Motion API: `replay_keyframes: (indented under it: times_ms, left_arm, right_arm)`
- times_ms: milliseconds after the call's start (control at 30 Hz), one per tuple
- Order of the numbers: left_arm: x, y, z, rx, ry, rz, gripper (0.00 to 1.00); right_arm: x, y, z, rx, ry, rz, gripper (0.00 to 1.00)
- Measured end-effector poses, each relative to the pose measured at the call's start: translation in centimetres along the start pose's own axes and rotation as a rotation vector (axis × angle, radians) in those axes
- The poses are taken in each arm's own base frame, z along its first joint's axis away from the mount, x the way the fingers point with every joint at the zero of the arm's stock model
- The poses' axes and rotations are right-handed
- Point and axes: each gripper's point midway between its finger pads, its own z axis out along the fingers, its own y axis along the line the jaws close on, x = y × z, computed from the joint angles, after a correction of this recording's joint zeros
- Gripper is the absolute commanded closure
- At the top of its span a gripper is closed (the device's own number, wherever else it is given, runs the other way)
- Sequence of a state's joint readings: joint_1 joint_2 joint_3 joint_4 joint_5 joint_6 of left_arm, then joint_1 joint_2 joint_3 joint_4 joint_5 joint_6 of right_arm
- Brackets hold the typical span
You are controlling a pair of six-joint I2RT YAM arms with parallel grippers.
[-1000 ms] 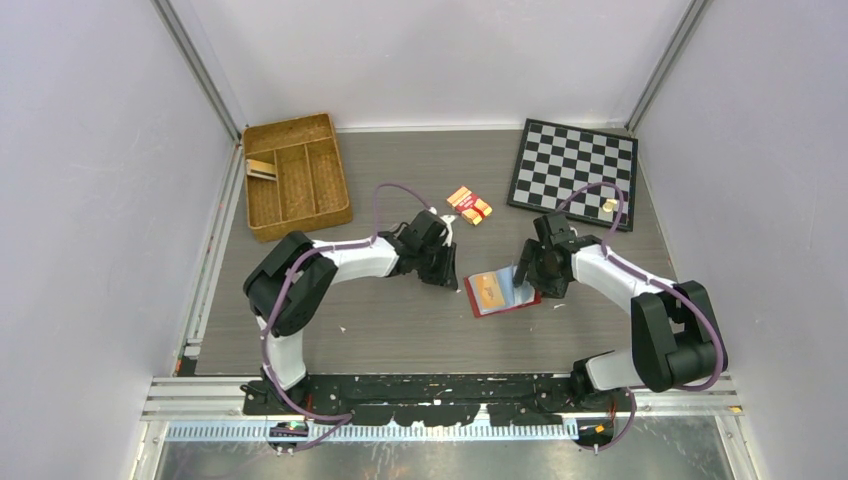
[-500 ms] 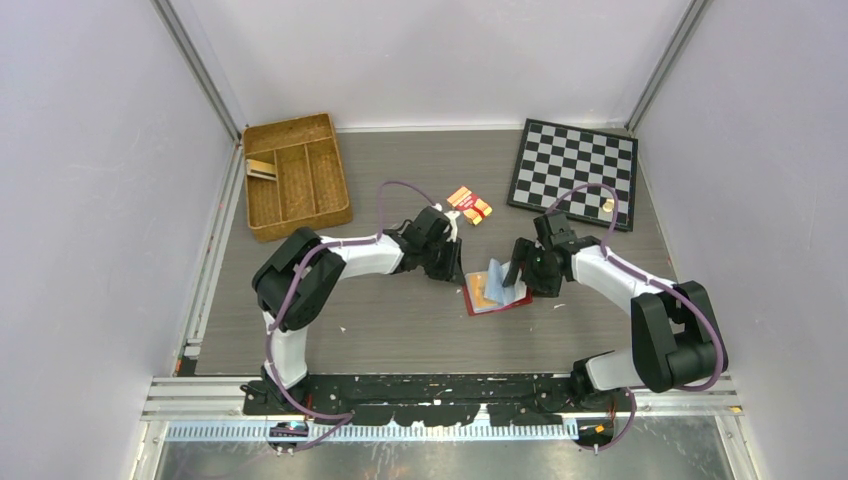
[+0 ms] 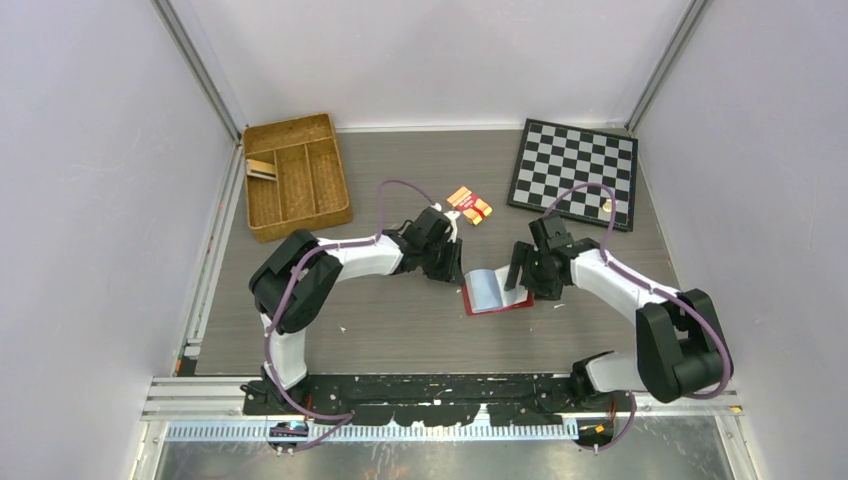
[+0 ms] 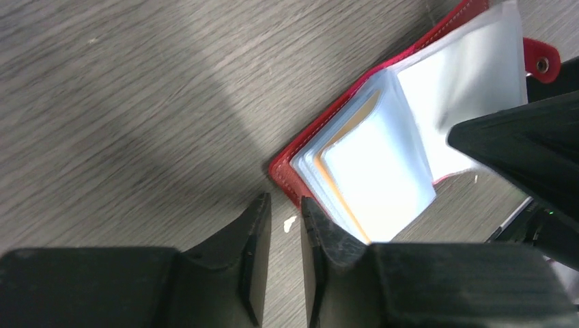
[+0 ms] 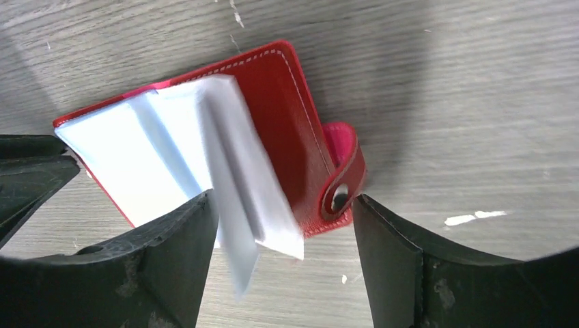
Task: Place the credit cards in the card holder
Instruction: Pick up the credit card from the storage box.
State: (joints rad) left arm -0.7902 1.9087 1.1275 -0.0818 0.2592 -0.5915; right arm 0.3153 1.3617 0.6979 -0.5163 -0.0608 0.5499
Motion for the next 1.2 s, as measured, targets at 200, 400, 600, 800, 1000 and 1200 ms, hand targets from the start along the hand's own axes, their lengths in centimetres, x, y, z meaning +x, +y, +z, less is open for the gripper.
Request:
replay_keyframes:
  times_ms: [200,400,600,800,1000,1200]
  left_arm:
    - [-0.2,1.1,-2.6,-0.077,0.001,0.026,0.44]
    - [-3.1,3.0,-7.6,-0.159,-0.060,0.054,0.30]
    - [-9.4,9.8,-13.9,-0.303,-0.181,-0.001,0.26]
    - [-12.9,20.8,-21.7,-0.468,-0.346,-0.181,0.26]
    - [-13.9,31.1,-29.5,-0.587,-0.553,-0.369,0.28]
    - [-12.1,39.9,-33.0,-0.640,-0.669,-0.547,0.29]
  right_arm:
    - [-1.4,-0.6,-2.6,0.024,-0.113,0.007,0.17]
    - [-3.2,0.1,-5.0,0.007,-0.204,0.005,0.16]
    - [-4.4,0.7,-6.0,-0.010,-0.244,-0.004,0.16]
    - [-6.0,2.0,-8.4,-0.096,-0.369,-0.019,0.16]
    - [-6.8,3.2,-11.1,-0.200,-0.490,-0.024,0.16]
    - [-6.7,3.3,-12.7,-0.249,-0.557,-0.028,0.16]
